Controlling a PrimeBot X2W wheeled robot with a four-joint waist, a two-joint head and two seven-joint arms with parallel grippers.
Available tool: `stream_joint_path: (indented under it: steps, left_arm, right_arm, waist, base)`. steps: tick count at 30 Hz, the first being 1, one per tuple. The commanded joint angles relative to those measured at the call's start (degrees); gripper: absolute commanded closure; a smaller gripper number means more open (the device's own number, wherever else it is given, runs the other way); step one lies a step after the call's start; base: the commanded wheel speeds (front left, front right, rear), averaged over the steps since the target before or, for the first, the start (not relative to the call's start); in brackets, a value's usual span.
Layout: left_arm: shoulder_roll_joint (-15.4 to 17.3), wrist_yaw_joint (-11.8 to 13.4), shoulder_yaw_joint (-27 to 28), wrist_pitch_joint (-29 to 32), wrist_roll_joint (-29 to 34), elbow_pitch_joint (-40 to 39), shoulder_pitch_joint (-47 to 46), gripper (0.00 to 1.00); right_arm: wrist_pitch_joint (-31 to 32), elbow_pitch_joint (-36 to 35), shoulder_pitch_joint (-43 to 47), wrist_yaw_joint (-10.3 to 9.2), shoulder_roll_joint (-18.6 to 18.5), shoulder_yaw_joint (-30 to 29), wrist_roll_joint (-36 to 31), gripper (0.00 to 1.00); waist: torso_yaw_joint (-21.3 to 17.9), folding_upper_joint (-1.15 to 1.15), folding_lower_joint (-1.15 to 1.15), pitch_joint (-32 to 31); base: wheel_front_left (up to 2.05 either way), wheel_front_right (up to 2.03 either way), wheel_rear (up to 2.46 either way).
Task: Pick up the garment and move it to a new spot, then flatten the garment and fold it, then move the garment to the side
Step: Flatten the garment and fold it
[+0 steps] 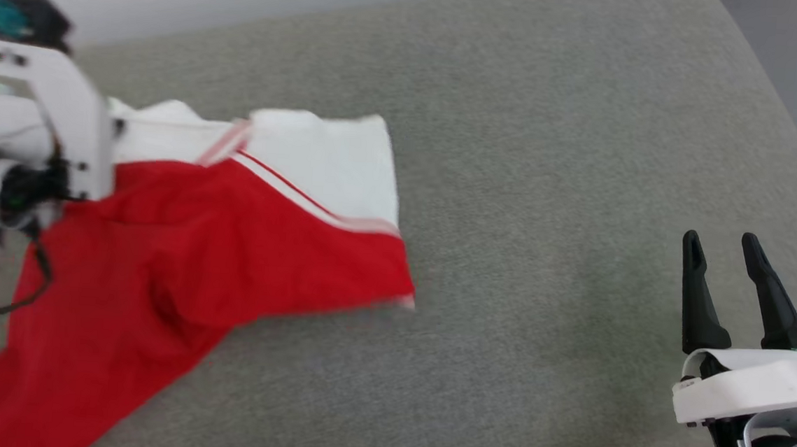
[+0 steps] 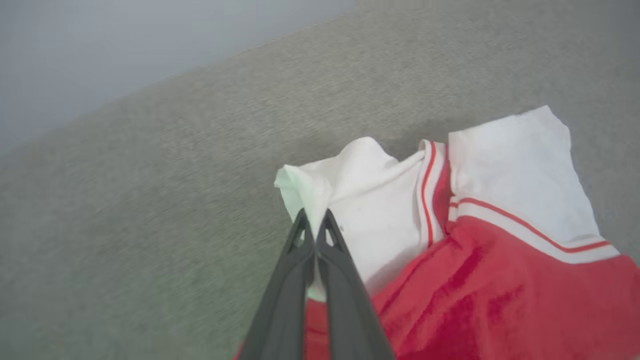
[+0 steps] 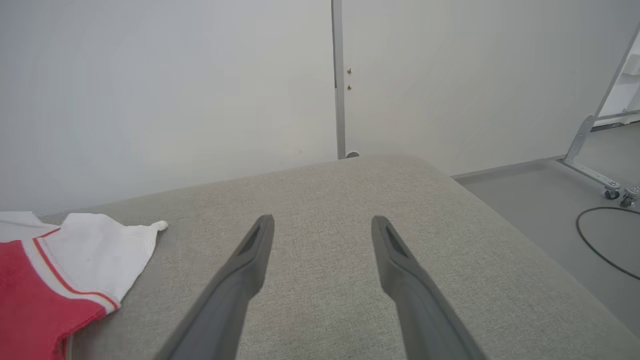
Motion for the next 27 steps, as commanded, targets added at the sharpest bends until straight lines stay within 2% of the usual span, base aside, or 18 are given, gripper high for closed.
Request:
stream_joint_path:
  steps: [1, 8, 10, 15, 20, 21, 22, 23, 24, 27]
  left_arm:
    - [0.65, 0.61, 0.5, -0.38, 0.01, 0.12, 0.89, 1.0]
    - [6.28, 6.54, 4.43, -2.51, -1.85, 0.77, 6.82, 1.0]
    - [7.24, 7.55, 5.45, -3.35, -2.93, 0.9, 9.26, 1.0]
    - [6.7, 7.41, 7.19, -5.25, -6.19, 2.11, 14.61, 1.0]
    - [4.19, 6.65, 7.94, -7.0, -8.18, 5.11, 16.7, 1.0]
    - [3.9, 6.46, 7.78, -7.31, -8.0, 5.61, 16.7, 0.92]
    - [3.67, 6.39, 7.59, -7.56, -7.8, 6.17, 16.53, 0.56]
    - [3.34, 6.23, 7.55, -7.65, -7.86, 6.76, 16.27, 0.07]
    - [3.08, 6.32, 7.45, -7.84, -7.74, 7.22, 15.96, 0.0]
    - [2.36, 6.02, 7.3, -8.16, -7.72, 8.62, 14.91, 0.0]
  right_arm:
    - [0.28, -0.32, 0.66, -0.05, 0.12, -0.07, -0.43, 0.0]
    - [2.42, -2.2, 1.91, -0.05, 0.09, -0.67, -1.02, 0.0]
    - [2.93, -2.62, 2.39, -0.05, 0.09, -0.72, -1.17, 0.0]
    - [4.35, -3.39, 2.86, -0.05, 0.11, -0.75, -1.51, 0.0]
    - [5.89, -4.07, 2.3, -0.05, 0.09, -0.11, -2.06, 0.0]
    - [6.17, -4.21, 2.13, -0.05, 0.1, 0.04, -2.11, 0.0]
    - [6.46, -4.38, 1.99, -0.05, 0.1, 0.13, -2.24, 0.0]
    - [6.75, -4.53, 1.88, -0.05, 0.1, 0.15, -2.4, 0.0]
    - [6.95, -4.69, 1.82, -0.05, 0.1, 0.19, -2.6, 0.0]
    - [7.77, -5.08, 1.86, -0.05, 0.1, -0.06, -2.88, 0.0]
  waist:
    - [2.06, 0.0, 0.0, -1.71]
    - [5.2, 0.0, 0.0, -3.33]
    - [5.79, 0.0, 0.0, -3.63]
    - [7.06, 0.0, 0.0, -4.19]
    - [7.62, 0.0, 0.0, -4.35]
    - [7.64, 0.0, 0.0, -4.37]
    - [7.64, 0.0, 0.0, -4.38]
    - [7.67, 0.0, 0.0, -4.42]
    - [7.74, 0.0, 0.0, -4.5]
    - [8.18, 0.0, 0.0, -4.94]
  base:
    - [0.0, 0.0, 0.0]
    - [0.0, 0.0, 0.0]
    - [0.0, 0.0, 0.0]
    - [0.0, 0.0, 0.0]
    - [0.0, 0.0, 0.0]
    - [0.0, 0.0, 0.0]
    - [0.0, 0.0, 0.0]
    - [0.0, 0.0, 0.0]
    - [0.0, 0.0, 0.0]
    - [0.0, 0.0, 0.0]
